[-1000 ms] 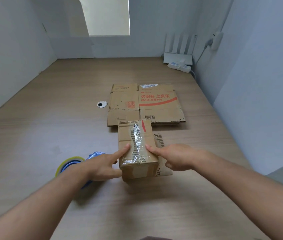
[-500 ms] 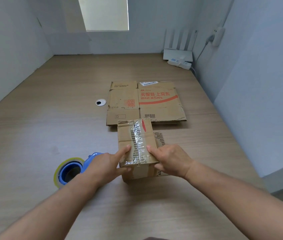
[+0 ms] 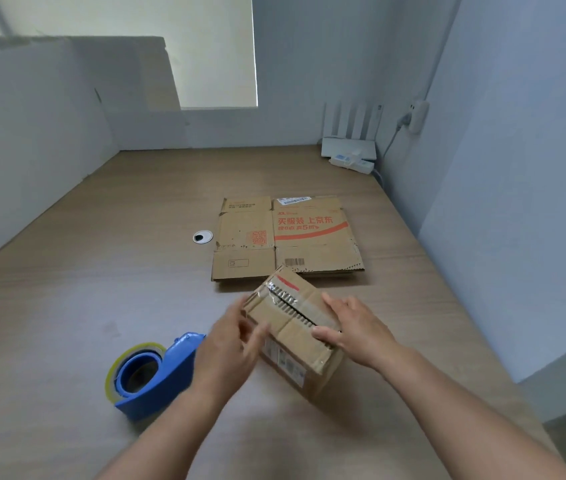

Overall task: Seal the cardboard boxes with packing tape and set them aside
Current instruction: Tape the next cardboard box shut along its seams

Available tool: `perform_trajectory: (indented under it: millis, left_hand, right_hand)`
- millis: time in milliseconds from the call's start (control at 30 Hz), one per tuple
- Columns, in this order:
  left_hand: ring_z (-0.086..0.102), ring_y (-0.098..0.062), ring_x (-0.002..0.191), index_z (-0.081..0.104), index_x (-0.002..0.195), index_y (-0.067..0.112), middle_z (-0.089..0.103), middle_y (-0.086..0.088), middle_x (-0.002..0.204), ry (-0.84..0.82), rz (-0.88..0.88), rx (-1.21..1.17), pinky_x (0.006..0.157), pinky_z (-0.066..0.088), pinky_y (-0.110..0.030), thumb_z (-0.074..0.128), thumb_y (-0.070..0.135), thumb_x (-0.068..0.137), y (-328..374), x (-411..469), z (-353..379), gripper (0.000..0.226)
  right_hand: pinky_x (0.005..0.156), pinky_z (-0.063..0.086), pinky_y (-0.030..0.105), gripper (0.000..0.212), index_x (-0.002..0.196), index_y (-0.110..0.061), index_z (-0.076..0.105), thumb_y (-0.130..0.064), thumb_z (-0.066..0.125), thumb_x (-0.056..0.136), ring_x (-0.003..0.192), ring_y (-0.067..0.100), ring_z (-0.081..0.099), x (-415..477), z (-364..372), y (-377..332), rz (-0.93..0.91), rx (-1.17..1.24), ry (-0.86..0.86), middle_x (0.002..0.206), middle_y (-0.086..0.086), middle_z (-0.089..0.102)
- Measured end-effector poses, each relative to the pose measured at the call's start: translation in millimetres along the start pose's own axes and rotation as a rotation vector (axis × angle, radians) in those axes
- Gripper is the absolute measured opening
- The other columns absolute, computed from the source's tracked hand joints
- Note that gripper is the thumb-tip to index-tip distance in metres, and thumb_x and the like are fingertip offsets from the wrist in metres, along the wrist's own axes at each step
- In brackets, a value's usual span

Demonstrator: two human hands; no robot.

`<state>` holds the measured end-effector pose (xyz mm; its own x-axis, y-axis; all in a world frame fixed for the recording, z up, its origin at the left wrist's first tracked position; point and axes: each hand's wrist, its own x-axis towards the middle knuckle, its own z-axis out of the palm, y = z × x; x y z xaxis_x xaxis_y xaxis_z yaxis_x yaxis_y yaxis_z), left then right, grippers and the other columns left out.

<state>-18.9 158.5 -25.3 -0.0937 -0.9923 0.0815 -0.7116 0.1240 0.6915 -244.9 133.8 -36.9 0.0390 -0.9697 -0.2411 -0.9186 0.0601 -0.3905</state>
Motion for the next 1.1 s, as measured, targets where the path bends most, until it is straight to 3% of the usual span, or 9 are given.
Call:
perform_trajectory:
  millis: [67, 133, 267, 433, 633, 800, 900, 967, 1100]
  left_hand:
    - [0.051, -0.012, 0.113, 0.03, 0.147, 0.021, 0.054, 0.003, 0.122, 0.104, -0.09, 0.021, 0.094, 0.047, -0.033, 0.051, 0.051, 0.089, -0.3, 15.8, -1.2, 0.068]
    - [0.042, -0.017, 0.13, 0.024, 0.15, 0.022, 0.041, -0.002, 0.145, -0.018, -0.175, 0.046, 0.105, 0.041, -0.043, 0.054, 0.056, 0.087, 1.2, 27.5, 4.3, 0.077]
    - [0.045, -0.019, 0.132, 0.008, 0.152, 0.033, 0.026, 0.004, 0.157, -0.228, -0.188, 0.028, 0.103, 0.043, -0.045, 0.057, 0.056, 0.086, 13.5, 35.8, 22.5, 0.086]
    - [0.051, -0.025, 0.12, 0.022, 0.151, 0.029, 0.038, -0.007, 0.146, -0.313, -0.302, 0.108, 0.095, 0.05, -0.041, 0.059, 0.055, 0.086, 17.1, 44.6, 31.3, 0.079]
    - [0.054, -0.015, 0.089, 0.05, 0.103, 0.015, 0.051, -0.003, 0.11, -0.244, -0.471, 0.02, 0.075, 0.047, -0.033, 0.065, 0.061, 0.077, 25.8, 14.8, 42.8, 0.055]
    - [0.058, -0.013, 0.089, 0.053, 0.101, 0.008, 0.065, -0.003, 0.102, -0.347, -0.592, -0.284, 0.075, 0.044, -0.026, 0.065, 0.068, 0.069, 30.0, -2.3, 55.4, 0.069]
    - [0.067, -0.018, 0.097, 0.064, 0.113, 0.02, 0.074, 0.001, 0.099, -0.353, -0.634, -0.551, 0.1, 0.045, -0.038, 0.049, 0.071, 0.082, 26.4, -8.3, 64.1, 0.062]
    - [0.07, -0.021, 0.095, 0.064, 0.115, 0.02, 0.075, -0.002, 0.097, -0.311, -0.651, -0.641, 0.096, 0.048, -0.038, 0.047, 0.068, 0.085, 23.1, -9.9, 64.9, 0.06]
    - [0.066, -0.024, 0.104, 0.052, 0.125, 0.021, 0.07, -0.005, 0.111, -0.286, -0.616, -0.697, 0.09, 0.05, -0.041, 0.063, 0.089, 0.042, 14.9, -5.3, 56.8, 0.107]
  right_hand:
    - [0.108, 0.033, 0.035, 0.08, 0.15, -0.034, 0.022, -0.061, 0.056, 0.084, 0.128, 0.019, 0.036, -2.7, -8.2, 15.1, -0.073, 0.022, -0.081, 0.133, 0.001, 0.039]
    - [0.109, 0.03, 0.033, 0.077, 0.149, -0.04, 0.023, -0.058, 0.059, 0.083, 0.129, 0.016, 0.033, -6.9, -17.4, 27.7, -0.141, 0.039, -0.15, 0.137, -0.003, 0.038]
    - [0.117, 0.018, 0.036, 0.076, 0.148, -0.041, 0.022, -0.052, 0.062, 0.084, 0.14, 0.017, 0.021, -6.6, -27.4, 44.6, -0.225, 0.015, -0.224, 0.155, -0.008, 0.025]
    - [0.113, 0.029, 0.04, 0.095, 0.151, -0.031, 0.017, -0.068, 0.061, 0.075, 0.141, 0.022, 0.024, -12.2, -34.5, 55.9, -0.045, -0.051, -0.016, 0.156, 0.0, 0.022]
    - [0.082, 0.045, 0.037, 0.075, 0.118, -0.009, 0.045, -0.075, 0.04, 0.081, 0.11, 0.031, 0.056, -34.3, -13.4, 64.2, 0.467, 0.174, 0.307, 0.121, 0.012, 0.053]
    - [0.084, 0.054, 0.042, 0.057, 0.116, -0.023, 0.045, -0.067, 0.054, 0.08, 0.1, 0.021, 0.063, -41.6, 20.3, 55.7, 0.279, 0.708, 0.049, 0.111, -0.004, 0.064]
    - [0.095, 0.049, 0.035, 0.048, 0.13, -0.028, 0.042, -0.047, 0.058, 0.089, 0.106, 0.015, 0.06, -41.4, 26.1, 42.2, 0.167, 0.775, 0.013, 0.118, -0.008, 0.063]
    - [0.097, 0.047, 0.033, 0.05, 0.136, -0.028, 0.039, -0.044, 0.054, 0.092, 0.108, 0.013, 0.06, -41.6, 24.0, 37.3, 0.11, 0.773, 0.041, 0.12, -0.009, 0.062]
    - [0.096, 0.048, 0.034, 0.05, 0.141, -0.033, 0.035, -0.046, 0.049, 0.094, 0.108, 0.011, 0.06, -37.4, 10.3, 30.4, 0.026, 0.772, 0.072, 0.12, -0.012, 0.062]
